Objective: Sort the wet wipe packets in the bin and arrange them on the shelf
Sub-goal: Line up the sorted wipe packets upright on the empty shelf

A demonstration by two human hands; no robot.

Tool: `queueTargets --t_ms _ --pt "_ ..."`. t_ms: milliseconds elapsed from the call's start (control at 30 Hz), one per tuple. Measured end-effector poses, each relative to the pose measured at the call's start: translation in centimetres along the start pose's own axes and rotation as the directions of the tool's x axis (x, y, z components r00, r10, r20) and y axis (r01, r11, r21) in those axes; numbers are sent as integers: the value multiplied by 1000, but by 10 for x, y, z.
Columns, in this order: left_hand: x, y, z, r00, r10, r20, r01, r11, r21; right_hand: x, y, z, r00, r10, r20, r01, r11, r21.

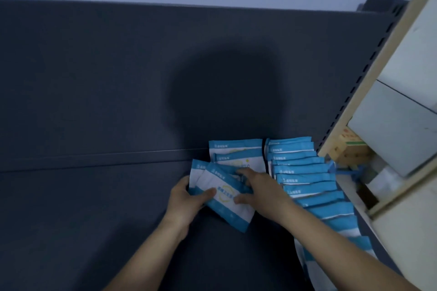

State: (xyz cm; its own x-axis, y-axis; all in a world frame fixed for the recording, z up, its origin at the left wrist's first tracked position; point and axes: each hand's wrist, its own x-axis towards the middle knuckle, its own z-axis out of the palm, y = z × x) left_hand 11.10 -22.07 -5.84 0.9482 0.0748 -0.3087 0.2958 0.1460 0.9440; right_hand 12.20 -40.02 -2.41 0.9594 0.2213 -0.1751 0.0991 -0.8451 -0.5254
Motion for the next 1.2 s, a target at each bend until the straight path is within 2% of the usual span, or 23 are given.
queueTargets --t_ms 67,100,267,367,600,667,833,967,1033,1133,1200 --pt "2 2 -1 996 89 27 -93 953 289 1 0 -4 1000 -7 -27 5 998 -67" --pt "2 4 -2 992 116 54 -127 919 374 2 -1 -7 999 -27 -27 23 993 -113" --pt "3 8 2 981 127 144 -185 823 537 4 -3 -20 991 -132 -34 111 927 -359" --pt "6 7 6 978 158 135 -206 810 549 5 1 -19 990 -130 -57 99 920 -380" --pt "12 1 17 983 135 122 -178 859 480 7 10 -9 982 -141 -128 91 939 -333" --pt "13 3 18 978 135 161 -200 829 522 9 12 -9 982 -147 -120 97 932 -349" --pt "14 18 18 949 86 305 -280 679 679 15 14 -10 966 -240 -93 184 897 -401" --pt "16 20 18 946 24 323 -248 695 675 20 16 -11 962 -272 -29 230 861 -453" --pt "14 16 19 955 67 289 -247 718 651 23 16 -13 970 -242 3 213 847 -487" --pt "8 8 23 957 174 233 -281 757 590 24 15 -17 976 -219 -24 175 836 -520" --pt "2 5 26 950 222 219 -310 748 587 22 14 -18 975 -220 -39 164 822 -546"
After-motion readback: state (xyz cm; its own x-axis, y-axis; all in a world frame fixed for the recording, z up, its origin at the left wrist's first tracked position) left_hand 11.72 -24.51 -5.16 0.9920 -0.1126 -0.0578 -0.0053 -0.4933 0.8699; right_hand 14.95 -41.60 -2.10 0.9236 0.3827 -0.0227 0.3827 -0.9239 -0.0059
